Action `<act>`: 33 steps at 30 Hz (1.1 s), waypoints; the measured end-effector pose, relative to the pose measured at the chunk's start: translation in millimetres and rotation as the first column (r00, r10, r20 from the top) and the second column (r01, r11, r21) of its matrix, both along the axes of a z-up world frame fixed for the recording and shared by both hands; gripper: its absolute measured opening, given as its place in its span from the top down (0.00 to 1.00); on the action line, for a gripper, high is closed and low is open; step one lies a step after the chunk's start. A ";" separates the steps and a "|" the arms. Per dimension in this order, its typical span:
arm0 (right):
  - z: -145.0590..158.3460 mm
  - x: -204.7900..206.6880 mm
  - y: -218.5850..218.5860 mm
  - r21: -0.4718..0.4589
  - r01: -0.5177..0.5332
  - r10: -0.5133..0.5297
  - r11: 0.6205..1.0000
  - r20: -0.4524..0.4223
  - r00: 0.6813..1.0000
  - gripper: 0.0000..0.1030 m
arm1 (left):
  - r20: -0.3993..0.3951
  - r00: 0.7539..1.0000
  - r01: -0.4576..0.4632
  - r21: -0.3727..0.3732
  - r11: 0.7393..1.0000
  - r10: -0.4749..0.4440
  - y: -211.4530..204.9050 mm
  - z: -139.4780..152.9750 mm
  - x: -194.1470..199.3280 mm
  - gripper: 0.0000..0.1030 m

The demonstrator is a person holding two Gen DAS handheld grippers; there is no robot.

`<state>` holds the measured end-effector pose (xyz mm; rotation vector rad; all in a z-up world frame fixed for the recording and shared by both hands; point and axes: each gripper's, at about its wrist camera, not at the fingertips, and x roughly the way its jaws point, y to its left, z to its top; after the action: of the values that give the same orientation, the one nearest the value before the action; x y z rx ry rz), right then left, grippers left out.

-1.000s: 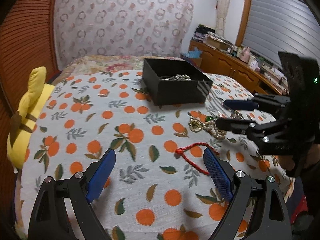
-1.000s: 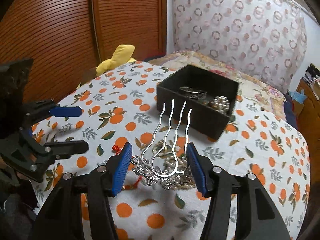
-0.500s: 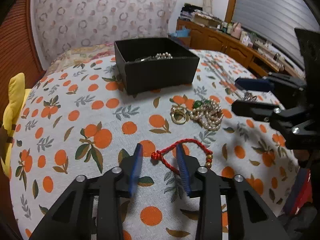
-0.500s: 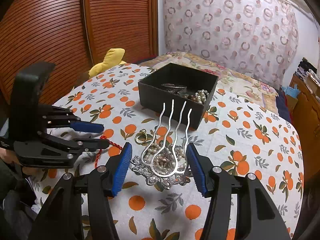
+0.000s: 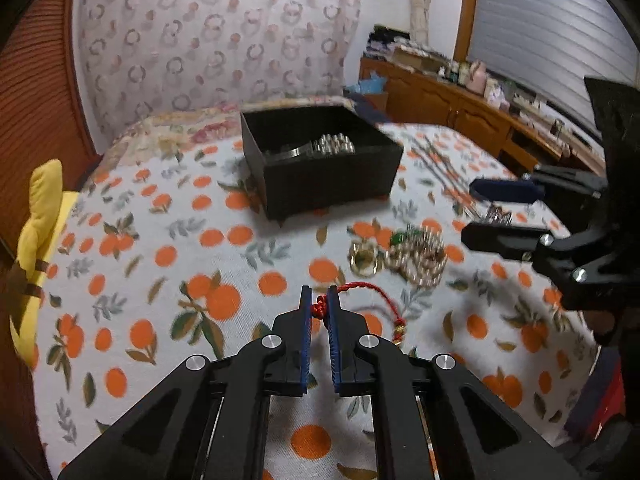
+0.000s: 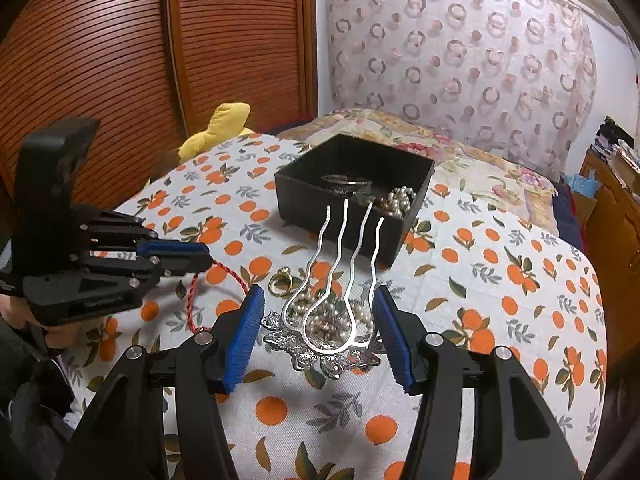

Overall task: Organize jewelry
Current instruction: 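Grasp the silver hair comb with the right tool while the left tool grasps the red string bracelet, then carry both into the black box and open both tools to release them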

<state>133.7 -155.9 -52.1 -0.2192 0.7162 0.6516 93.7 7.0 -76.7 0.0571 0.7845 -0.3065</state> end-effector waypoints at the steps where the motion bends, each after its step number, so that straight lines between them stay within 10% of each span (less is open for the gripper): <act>1: 2.1 1.4 0.0 0.004 -0.001 0.001 1.000 0.003 1.000 0.43 | 0.012 1.000 -0.002 -0.003 1.000 0.002 0.6 5.3 0.2 0.94; 33: 28.7 126.5 23.4 0.100 -0.038 0.032 0.994 0.052 0.998 0.43 | 0.151 0.984 -0.092 -0.013 0.996 0.093 10.5 85.3 76.9 0.94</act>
<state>260.2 -132.5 -23.3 -0.1545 0.6306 0.7116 170.5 17.6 8.6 0.0383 0.6329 -0.2136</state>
